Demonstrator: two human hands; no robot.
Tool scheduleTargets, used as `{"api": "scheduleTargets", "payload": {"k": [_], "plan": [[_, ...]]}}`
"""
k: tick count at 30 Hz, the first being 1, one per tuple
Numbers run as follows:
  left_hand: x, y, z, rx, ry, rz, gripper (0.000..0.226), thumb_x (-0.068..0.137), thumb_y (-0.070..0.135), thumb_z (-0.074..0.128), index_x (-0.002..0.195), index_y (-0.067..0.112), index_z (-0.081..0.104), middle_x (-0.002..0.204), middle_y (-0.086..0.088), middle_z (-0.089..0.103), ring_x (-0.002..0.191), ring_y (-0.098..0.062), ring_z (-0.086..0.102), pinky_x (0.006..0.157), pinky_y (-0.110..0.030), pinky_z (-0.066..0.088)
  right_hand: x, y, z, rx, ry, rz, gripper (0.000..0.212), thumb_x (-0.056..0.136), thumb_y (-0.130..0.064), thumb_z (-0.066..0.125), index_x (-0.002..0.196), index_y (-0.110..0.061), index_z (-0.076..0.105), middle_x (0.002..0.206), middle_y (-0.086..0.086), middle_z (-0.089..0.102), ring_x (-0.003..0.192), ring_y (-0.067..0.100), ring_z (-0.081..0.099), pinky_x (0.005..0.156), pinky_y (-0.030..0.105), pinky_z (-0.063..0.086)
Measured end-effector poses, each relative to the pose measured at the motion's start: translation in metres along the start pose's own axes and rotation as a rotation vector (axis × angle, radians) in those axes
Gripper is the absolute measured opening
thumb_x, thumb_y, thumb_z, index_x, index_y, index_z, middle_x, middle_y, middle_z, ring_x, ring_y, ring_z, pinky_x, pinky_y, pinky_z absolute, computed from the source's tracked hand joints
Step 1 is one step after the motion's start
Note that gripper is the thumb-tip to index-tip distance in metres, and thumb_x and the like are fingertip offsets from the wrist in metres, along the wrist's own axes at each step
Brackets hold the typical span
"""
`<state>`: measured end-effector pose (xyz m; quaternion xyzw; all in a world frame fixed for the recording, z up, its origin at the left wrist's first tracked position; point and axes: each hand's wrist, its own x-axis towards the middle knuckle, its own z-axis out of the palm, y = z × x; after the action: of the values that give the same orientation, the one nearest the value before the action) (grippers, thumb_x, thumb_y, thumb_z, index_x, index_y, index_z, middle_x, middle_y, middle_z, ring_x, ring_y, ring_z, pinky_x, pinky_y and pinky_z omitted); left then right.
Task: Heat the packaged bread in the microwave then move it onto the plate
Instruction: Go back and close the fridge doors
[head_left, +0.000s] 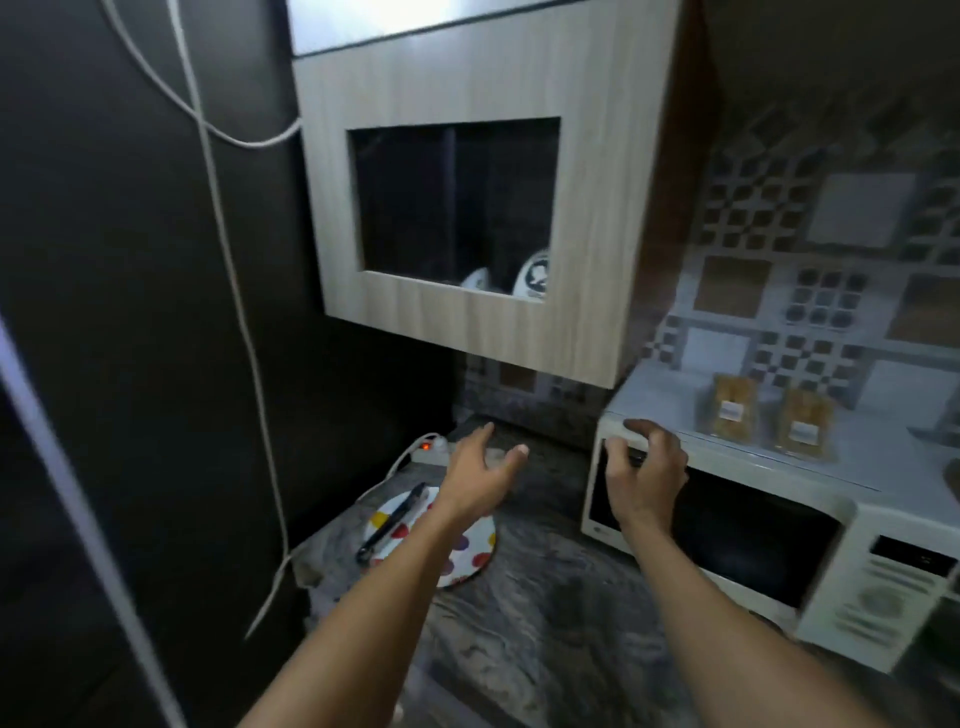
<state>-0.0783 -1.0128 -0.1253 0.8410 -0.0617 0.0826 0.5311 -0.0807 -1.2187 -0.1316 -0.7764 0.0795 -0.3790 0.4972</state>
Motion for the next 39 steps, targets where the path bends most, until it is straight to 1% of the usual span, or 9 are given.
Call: {"api": "scheduleTargets", "payload": {"k": [3,6,10,15,20,27,30,34,39], "plan": [[-0.037,-0.02,-0.072,0.105,0.137,-0.012,0.077,0.092,0.056,0.056,0.155,0.021,0.028,0.161,-0.001,0.022,0.148,-0.018,0.02,0.112,-0.027,0.034,-0.049,-0.038,0.044,0.074,-0.118,-0.004,0.037,0.078,-0.042,0.056,0.108,-0.023,0.067,0.117,-0.001,0.059,0.115,0.021,0.049,0.104,0.043,0.038],[-0.071,-0.033,-0.139,0.294,0.268,0.011,0.077,0.094,0.055,0.053,0.156,0.02,0.023,0.164,-0.003,0.015,0.151,-0.016,0.007,0.123,-0.037,0.014,-0.091,-0.078,0.086,0.149,-0.202,-0.065,0.044,0.075,-0.047,0.052,0.107,-0.021,0.068,0.117,0.002,0.061,0.112,0.023,0.053,0.1,0.04,0.04],[-0.125,-0.037,-0.229,0.625,0.445,-0.01,0.077,0.097,0.051,0.048,0.158,0.018,0.014,0.165,-0.006,0.005,0.152,-0.02,-0.003,0.125,-0.04,0.002,-0.146,-0.151,0.142,0.261,-0.419,-0.118,0.045,0.077,-0.044,0.054,0.114,-0.021,0.065,0.124,0.001,0.056,0.117,0.02,0.048,0.097,0.034,0.037],[-0.192,-0.036,-0.326,1.056,0.821,-0.092,0.075,0.095,0.043,0.043,0.154,0.002,0.022,0.16,-0.026,0.014,0.15,-0.038,0.01,0.123,-0.047,0.003,-0.211,-0.243,0.199,0.368,-0.677,-0.41,0.046,0.083,-0.041,0.06,0.125,-0.023,0.059,0.138,0.001,0.051,0.13,0.02,0.044,0.11,0.042,0.036],[-0.279,-0.027,-0.396,1.329,1.101,-0.352,0.087,0.095,0.043,0.045,0.156,0.001,-0.001,0.16,-0.027,-0.015,0.148,-0.044,-0.01,0.12,-0.051,-0.011,-0.287,-0.324,0.215,0.494,-0.873,-0.754,0.059,0.086,-0.045,0.059,0.139,-0.02,0.051,0.153,0.0,0.04,0.142,0.018,0.032,0.116,0.039,0.027],[-0.391,-0.017,-0.434,1.04,1.574,-0.613,0.088,0.099,0.045,0.043,0.154,0.004,-0.013,0.161,-0.022,-0.018,0.149,-0.041,-0.005,0.122,-0.049,0.003,-0.377,-0.385,0.212,0.528,-0.939,-1.229,0.075,0.093,-0.052,0.052,0.155,-0.018,0.028,0.167,0.003,0.008,0.154,0.021,0.005,0.124,0.042,0.012],[-0.425,-0.024,-0.445,0.915,1.602,-0.618,0.081,0.102,0.049,0.034,0.155,0.006,-0.009,0.163,-0.021,-0.009,0.151,-0.035,-0.002,0.122,-0.048,0.008,-0.406,-0.403,0.204,0.546,-0.882,-1.403,0.081,0.095,-0.053,0.049,0.159,-0.014,0.019,0.168,0.006,0.001,0.155,0.021,-0.003,0.125,0.045,0.007],[-0.435,-0.018,-0.458,0.643,1.63,-0.552,0.069,0.102,0.056,0.026,0.156,0.015,0.013,0.162,-0.013,0.02,0.147,-0.031,0.024,0.117,-0.046,0.027,-0.432,-0.427,0.211,0.463,-0.749,-1.541,0.083,0.097,-0.056,0.042,0.161,-0.014,0.009,0.168,0.01,-0.006,0.154,0.025,-0.008,0.124,0.049,0.008],[-0.452,-0.019,-0.478,0.869,1.585,-0.392,0.058,0.104,0.045,0.038,0.146,0.006,0.035,0.133,-0.017,0.06,0.117,-0.036,0.058,0.086,-0.039,0.047,-0.458,-0.439,0.23,0.352,-0.683,-1.539,0.092,0.095,-0.062,0.042,0.161,-0.014,0.0,0.166,0.014,-0.012,0.153,0.031,-0.011,0.122,0.057,0.006]]}}
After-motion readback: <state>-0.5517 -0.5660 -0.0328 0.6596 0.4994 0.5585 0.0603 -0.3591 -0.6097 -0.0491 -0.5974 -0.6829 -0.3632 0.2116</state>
